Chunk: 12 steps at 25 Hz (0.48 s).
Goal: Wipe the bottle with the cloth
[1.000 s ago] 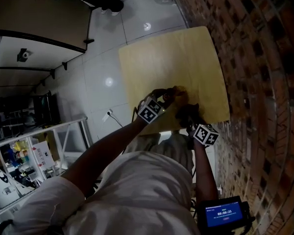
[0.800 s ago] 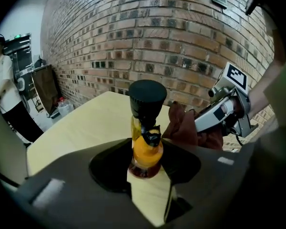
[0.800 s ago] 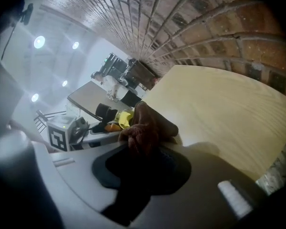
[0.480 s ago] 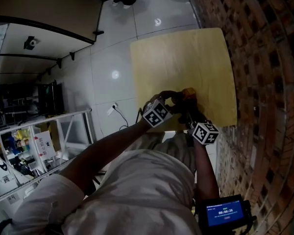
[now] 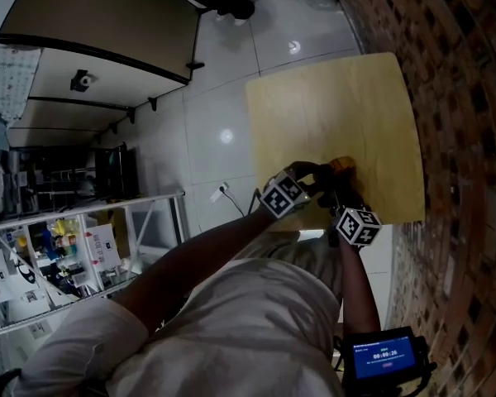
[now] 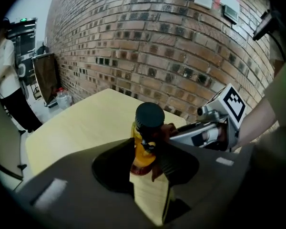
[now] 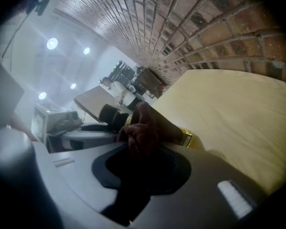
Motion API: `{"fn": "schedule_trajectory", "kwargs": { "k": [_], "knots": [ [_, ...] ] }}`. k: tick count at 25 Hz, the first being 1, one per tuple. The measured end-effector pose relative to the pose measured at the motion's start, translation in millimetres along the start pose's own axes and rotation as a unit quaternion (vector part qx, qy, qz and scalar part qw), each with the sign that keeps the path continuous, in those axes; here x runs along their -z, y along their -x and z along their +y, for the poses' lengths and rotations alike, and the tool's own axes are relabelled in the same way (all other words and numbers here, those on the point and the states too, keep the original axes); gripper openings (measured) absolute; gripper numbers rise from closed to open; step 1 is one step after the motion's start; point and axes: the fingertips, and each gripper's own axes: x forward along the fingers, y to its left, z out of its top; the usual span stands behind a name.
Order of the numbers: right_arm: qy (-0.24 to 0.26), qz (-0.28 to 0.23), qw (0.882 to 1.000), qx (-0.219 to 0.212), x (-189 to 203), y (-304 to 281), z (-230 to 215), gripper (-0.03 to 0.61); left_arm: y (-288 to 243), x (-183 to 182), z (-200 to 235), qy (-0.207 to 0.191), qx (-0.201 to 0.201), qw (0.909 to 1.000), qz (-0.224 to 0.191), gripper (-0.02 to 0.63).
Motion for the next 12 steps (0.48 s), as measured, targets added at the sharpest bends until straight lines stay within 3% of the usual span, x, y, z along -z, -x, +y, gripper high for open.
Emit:
{"fn": "schedule_trajectory", "kwargs": {
  "k": [7,12],
  "knots": [
    [-0.024,0.038,0.997,0.067,27.9,-33.4,-41.8,0.075,1.1,0.3,2.8,0.007,-0.006,1.0000,0.000,0.158],
    [-0.038,0.110,0.986,0.120,41.8,-49.1,-76.0,0.075,0.2,-0.6,-0.1,0.008,0.000,1.0000,0.004,0.160]
  ]
}}
